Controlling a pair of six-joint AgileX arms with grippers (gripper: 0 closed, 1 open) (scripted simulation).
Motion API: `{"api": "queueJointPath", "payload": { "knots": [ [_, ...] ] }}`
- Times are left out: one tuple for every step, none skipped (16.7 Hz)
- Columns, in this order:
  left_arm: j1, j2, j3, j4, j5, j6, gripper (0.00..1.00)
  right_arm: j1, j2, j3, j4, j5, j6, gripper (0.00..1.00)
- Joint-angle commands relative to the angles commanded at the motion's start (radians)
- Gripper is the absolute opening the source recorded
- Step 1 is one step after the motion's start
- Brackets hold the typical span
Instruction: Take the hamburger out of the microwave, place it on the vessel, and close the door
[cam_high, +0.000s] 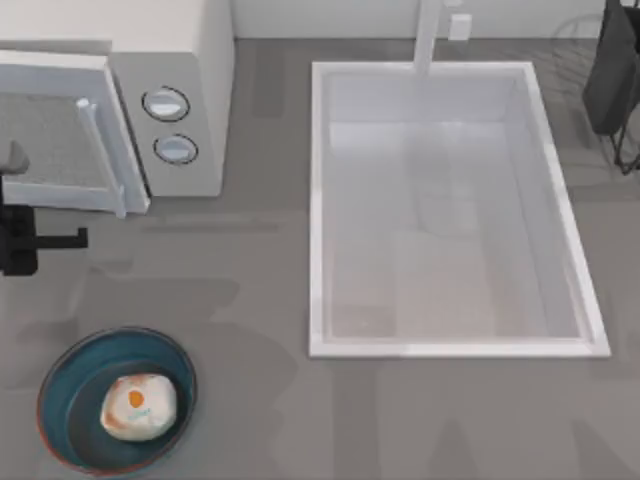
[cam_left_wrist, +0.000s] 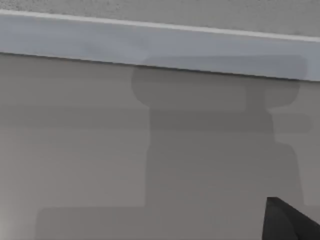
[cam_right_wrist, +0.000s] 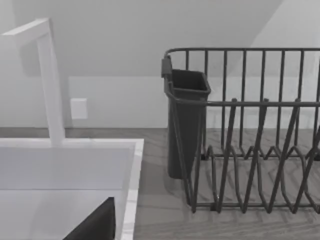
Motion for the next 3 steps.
{"api": "queueJointPath", "payload": {
  "knots": [
    [-0.002, 0.019, 0.014, 0.01, -0.001, -0.001, 0.0, 0.0, 0.0, 0.0, 0.0, 0.0, 0.0, 1.0],
    [-0.003, 0.027, 0.021, 0.015, -0.002, -0.002, 0.0, 0.0, 0.0, 0.0, 0.0, 0.0, 0.0, 1.0],
    [-0.003, 0.027, 0.021, 0.015, -0.002, -0.002, 0.0, 0.0, 0.0, 0.0, 0.0, 0.0, 0.0, 1.0]
  ]
}}
